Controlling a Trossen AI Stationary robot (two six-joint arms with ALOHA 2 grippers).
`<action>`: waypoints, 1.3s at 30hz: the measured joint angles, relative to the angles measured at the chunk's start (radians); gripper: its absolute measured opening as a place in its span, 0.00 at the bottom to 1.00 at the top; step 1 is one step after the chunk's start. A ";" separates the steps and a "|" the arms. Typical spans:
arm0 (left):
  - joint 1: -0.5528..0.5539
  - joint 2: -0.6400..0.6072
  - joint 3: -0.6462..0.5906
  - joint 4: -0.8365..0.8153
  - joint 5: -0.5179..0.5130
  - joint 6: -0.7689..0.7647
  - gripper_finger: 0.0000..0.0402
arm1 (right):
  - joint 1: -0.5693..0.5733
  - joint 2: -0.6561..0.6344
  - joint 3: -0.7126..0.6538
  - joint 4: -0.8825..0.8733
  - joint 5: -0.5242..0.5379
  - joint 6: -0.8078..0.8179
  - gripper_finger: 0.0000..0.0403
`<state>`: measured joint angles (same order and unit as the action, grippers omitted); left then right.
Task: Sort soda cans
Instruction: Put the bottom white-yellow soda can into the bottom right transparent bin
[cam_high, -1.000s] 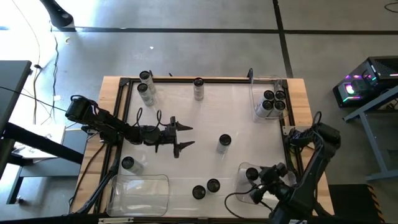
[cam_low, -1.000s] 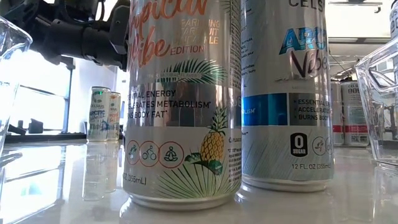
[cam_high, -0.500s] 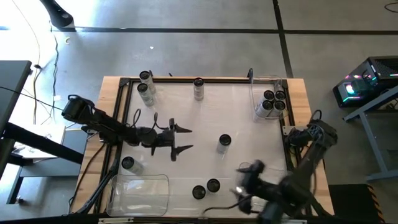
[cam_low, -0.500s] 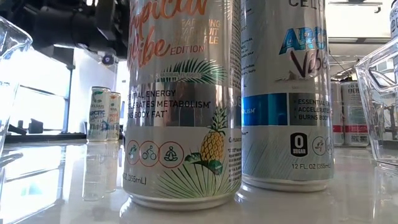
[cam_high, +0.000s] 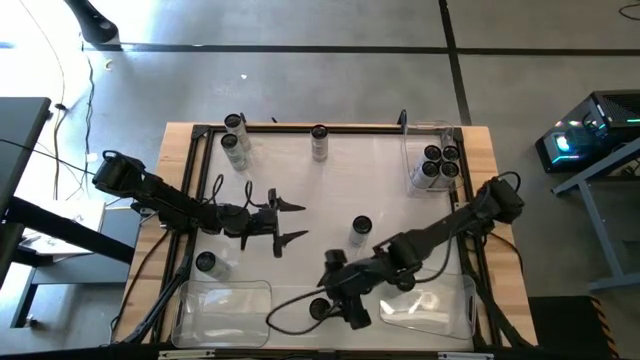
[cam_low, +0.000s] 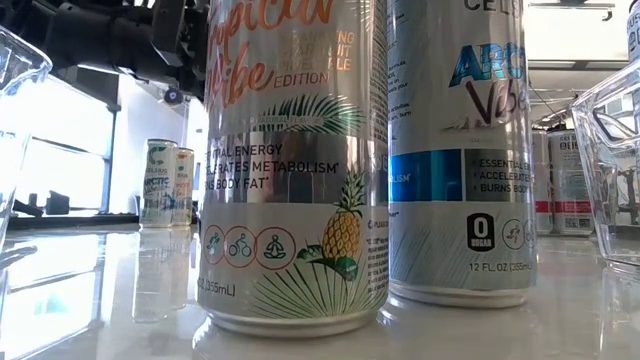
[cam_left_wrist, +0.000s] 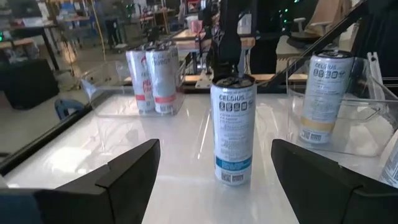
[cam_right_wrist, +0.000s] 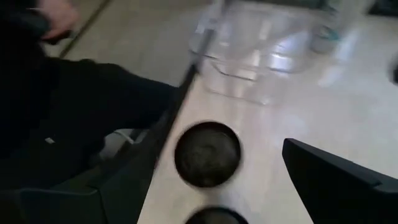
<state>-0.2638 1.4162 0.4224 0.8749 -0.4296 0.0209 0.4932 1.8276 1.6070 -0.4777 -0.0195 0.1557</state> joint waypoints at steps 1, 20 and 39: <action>0.000 0.000 0.000 -0.002 -0.002 -0.007 0.75 | -0.002 0.009 -0.002 0.007 -0.019 -0.024 0.86; 0.000 0.000 0.000 -0.010 -0.004 -0.063 0.75 | 0.004 0.139 0.000 0.049 -0.010 -0.161 0.86; 0.000 0.000 0.000 -0.010 -0.004 -0.063 0.75 | 0.009 0.138 0.000 0.093 0.077 -0.183 0.60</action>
<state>-0.2638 1.4166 0.4221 0.8646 -0.4335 -0.0422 0.5024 1.9653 1.6070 -0.3843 0.0571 -0.0270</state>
